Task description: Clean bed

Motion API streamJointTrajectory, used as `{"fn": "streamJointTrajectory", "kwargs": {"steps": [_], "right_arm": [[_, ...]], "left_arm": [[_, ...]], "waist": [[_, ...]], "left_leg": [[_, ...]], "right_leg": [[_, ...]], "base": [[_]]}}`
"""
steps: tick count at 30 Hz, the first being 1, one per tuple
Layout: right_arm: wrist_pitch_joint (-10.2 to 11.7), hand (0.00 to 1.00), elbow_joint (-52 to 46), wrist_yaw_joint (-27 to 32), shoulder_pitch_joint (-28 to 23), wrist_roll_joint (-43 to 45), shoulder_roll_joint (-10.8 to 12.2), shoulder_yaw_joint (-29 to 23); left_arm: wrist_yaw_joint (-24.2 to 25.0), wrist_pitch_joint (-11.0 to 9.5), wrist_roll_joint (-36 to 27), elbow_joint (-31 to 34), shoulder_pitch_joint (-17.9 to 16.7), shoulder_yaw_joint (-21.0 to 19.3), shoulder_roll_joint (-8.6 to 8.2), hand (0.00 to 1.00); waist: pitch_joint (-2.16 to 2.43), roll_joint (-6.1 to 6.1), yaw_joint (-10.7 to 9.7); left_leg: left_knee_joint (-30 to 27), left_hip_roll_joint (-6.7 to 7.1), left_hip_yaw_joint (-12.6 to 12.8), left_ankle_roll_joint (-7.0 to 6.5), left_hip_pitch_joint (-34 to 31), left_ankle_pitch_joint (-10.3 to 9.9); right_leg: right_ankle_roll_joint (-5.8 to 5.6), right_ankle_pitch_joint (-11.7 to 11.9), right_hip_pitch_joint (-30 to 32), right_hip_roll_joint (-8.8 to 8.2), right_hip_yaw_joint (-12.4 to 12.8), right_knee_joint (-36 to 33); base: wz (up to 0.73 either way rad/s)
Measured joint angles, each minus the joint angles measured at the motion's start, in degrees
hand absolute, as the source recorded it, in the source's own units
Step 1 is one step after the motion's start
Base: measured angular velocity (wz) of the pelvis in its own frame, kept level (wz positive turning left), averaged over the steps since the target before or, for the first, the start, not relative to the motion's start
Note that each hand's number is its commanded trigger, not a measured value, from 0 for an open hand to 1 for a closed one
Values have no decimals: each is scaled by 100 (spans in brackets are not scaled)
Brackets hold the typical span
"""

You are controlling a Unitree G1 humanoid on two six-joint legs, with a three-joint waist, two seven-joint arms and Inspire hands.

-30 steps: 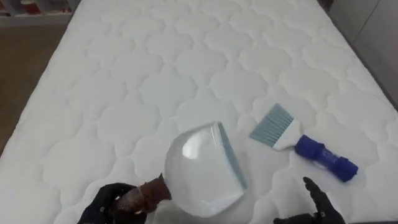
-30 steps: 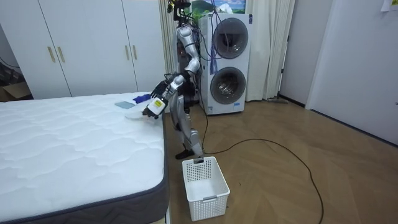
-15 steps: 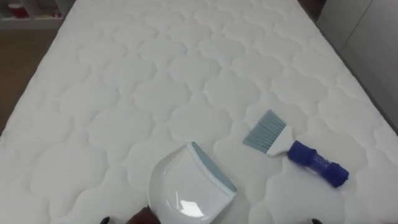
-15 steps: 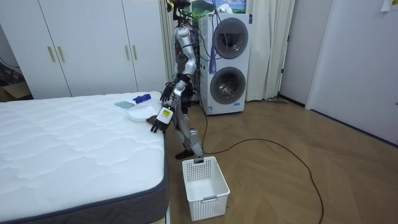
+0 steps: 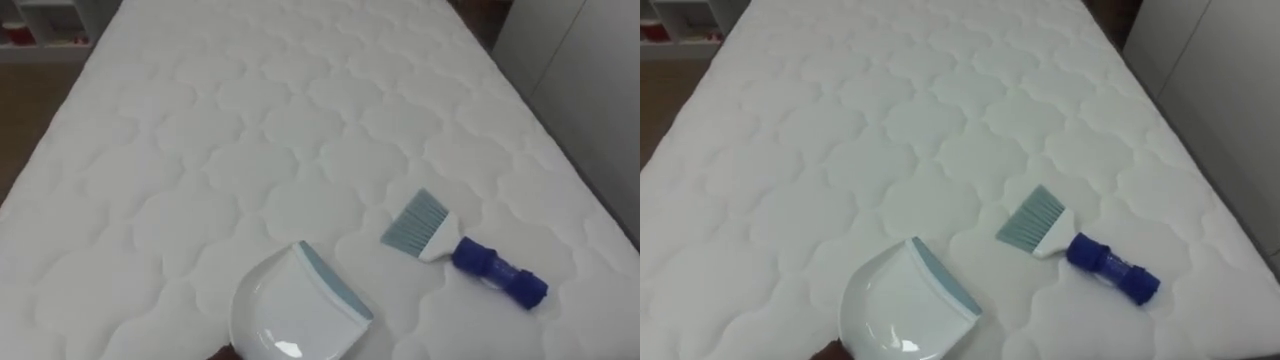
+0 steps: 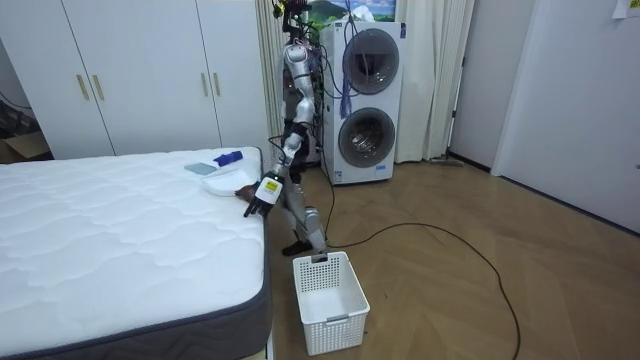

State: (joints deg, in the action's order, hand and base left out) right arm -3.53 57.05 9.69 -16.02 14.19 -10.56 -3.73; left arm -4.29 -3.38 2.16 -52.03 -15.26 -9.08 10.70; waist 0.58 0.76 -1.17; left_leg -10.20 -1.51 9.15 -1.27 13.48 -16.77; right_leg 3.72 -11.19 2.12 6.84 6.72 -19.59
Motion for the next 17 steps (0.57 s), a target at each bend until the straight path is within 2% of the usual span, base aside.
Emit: {"fn": "streamJointTrajectory", "kwargs": {"steps": [2, 4, 9, 11, 13, 14, 17], "right_arm": [[-183, 0, 247, 14, 0, 168, 49, -254], [-388, 0, 348, 9, -59, 186, 86, -322], [-676, 0, 561, -74, -141, 159, 126, -330], [-799, 0, 634, -137, -136, 72, 134, -342], [-869, 0, 755, -244, -69, 53, 135, -400], [-910, 0, 833, -298, -44, 56, 134, -472], [-910, 0, 970, -445, 50, 63, 136, -504]], "left_arm": [[-220, 13, 31, -326, -1, -365, 10, 0], [-502, 125, 43, -419, -14, -471, 20, 0], [-1175, 658, 141, -747, -89, -668, 6, 0], [-1362, 1038, 139, -1003, -190, -797, 6, 0], [-1386, 1222, 132, -1139, -279, -993, 5, 0], [-1384, 1285, 130, -1267, -318, -1164, 6, 0], [-1298, 1383, 85, -1447, -469, -1282, 7, 0]], "waist": [[20, -4, -3], [29, -25, 23], [56, -22, 24], [53, 1, 20], [47, 24, 44], [38, 42, 129], [37, 40, 219]], "left_leg": [[70, -21, -37, 23, 69, -16], [118, -60, -55, 49, 98, -62], [145, -100, -166, 47, 108, -104], [120, -99, -213, 47, 66, -104], [57, -83, -292, 47, -3, -104], [60, -78, -310, 47, 5, -104], [67, -78, -318, 46, 16, -103]], "right_leg": [[9, 5, -9, 19, -46, -2], [20, 12, -6, 52, -96, 5], [42, 24, -7, 23, -308, 50], [43, 24, -1, -14, -361, 69], [36, 20, 7, -51, -413, 78], [33, 18, 34, -56, -402, 86], [31, 17, -7, -58, -409, 85]], "base": [[-16], [-7], [-4], [13], [19], [11], [5]]}}
